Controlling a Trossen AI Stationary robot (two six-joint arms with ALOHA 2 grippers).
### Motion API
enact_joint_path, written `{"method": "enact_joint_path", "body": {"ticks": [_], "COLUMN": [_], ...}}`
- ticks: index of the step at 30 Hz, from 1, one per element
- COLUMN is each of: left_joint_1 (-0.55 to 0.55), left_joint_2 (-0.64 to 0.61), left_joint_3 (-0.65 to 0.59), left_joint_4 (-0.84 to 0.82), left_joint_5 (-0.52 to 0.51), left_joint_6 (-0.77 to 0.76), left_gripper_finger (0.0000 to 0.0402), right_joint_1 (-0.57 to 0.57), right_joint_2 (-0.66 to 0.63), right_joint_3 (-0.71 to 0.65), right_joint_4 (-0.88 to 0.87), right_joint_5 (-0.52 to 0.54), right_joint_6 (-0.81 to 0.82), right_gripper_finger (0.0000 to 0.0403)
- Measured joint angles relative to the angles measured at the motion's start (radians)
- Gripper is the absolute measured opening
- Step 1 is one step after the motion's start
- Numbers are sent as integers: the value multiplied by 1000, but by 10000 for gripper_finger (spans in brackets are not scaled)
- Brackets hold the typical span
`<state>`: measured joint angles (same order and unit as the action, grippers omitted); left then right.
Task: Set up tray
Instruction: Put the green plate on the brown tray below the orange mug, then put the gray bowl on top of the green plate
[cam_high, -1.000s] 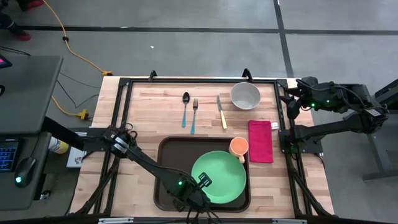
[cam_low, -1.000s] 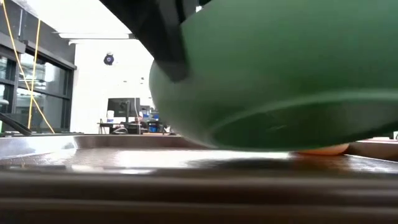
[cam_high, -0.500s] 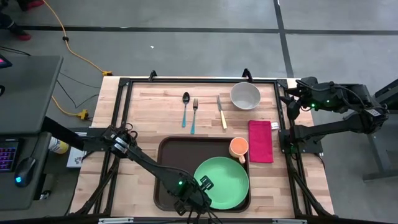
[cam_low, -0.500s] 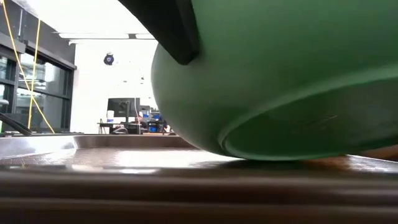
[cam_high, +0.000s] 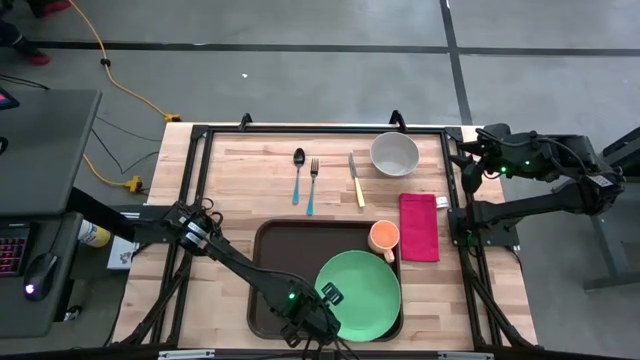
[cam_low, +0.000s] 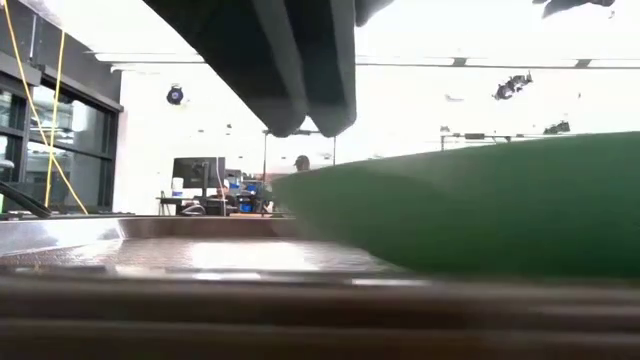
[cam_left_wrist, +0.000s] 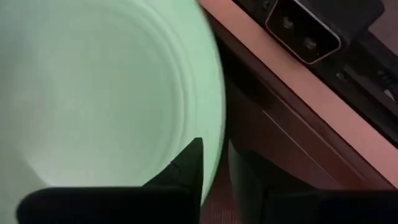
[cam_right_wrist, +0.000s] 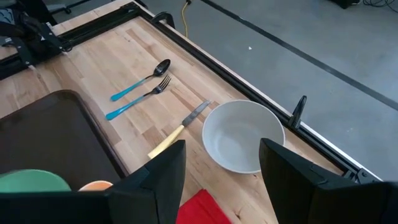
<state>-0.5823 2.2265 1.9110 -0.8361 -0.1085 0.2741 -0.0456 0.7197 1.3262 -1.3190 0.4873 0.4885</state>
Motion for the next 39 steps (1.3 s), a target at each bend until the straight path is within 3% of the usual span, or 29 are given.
{"method": "enact_joint_path", "body": {"ticks": [8,14,19,22,25,29,32,34,39], "left_joint_1": [0,21,65,96,118,147,163,179,224], "left_joint_2": [-33,-104,-227,-298,-379,-535,-708,-834,-1160], "left_joint_3": [10,118,125,125,94,-69,-284,-452,-871], "left_joint_4": [-49,-224,-325,-447,-578,-558,-456,-295,85], "left_joint_5": [-122,-347,-519,-602,-690,-730,-738,-730,-568], "left_joint_6": [6,-54,-119,-172,-238,-260,-252,-219,-102], "left_gripper_finger": [147,175,183,179,175,173,173,172,172], "right_joint_1": [0,0,-11,-82,-219,-460,-632,-709,-771], "right_joint_2": [0,32,138,209,268,341,405,457,626], "right_joint_3": [0,0,0,0,-1,0,0,0,38], "right_joint_4": [0,4,57,96,123,176,218,238,256], "right_joint_5": [-33,-79,-97,-141,-270,-499,-611,-667,-652], "right_joint_6": [-8,-77,-163,-246,-317,-412,-466,-472,-481], "right_gripper_finger": [181,181,181,181,181,181,181,181,181]}}
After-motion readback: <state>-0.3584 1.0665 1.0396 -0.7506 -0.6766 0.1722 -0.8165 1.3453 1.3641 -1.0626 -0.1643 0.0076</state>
